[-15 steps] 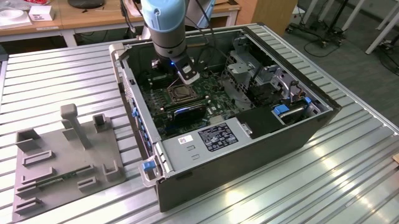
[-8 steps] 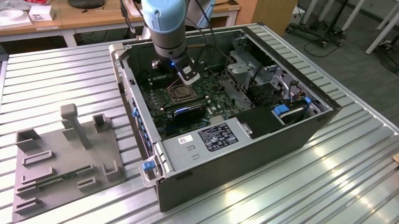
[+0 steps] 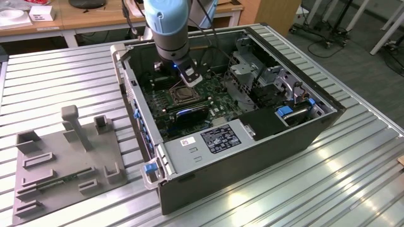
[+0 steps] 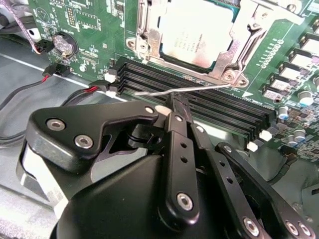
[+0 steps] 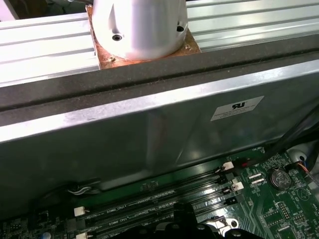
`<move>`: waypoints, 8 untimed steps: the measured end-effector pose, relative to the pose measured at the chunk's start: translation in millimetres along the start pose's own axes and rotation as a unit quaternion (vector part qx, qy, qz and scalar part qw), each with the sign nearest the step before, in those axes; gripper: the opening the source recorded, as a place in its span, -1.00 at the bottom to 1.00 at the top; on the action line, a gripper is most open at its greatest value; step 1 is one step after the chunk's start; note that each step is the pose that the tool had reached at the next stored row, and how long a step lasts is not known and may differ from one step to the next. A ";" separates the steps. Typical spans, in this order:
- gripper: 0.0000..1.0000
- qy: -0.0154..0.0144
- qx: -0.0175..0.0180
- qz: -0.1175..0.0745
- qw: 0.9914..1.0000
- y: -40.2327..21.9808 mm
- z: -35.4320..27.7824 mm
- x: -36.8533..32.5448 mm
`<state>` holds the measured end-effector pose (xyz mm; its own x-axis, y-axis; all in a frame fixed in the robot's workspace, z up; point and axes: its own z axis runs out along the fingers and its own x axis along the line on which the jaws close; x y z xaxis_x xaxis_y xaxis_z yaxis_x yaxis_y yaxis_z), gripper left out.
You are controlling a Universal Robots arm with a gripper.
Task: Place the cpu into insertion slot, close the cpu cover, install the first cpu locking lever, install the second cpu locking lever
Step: 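Install the first cpu locking lever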
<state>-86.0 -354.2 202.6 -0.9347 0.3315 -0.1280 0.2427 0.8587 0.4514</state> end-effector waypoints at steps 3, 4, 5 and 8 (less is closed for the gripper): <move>-0.79 0.000 0.000 0.000 1.000 -0.2 0.5 -0.3; -0.79 0.000 0.000 0.000 1.000 -0.1 0.6 -0.5; -0.79 0.000 0.000 0.000 1.000 0.0 0.8 -0.9; -0.79 0.000 0.000 0.000 1.000 0.3 1.1 -2.1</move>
<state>-83.7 -354.3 202.0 -0.9347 0.3314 -0.1281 0.2428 0.8589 0.4510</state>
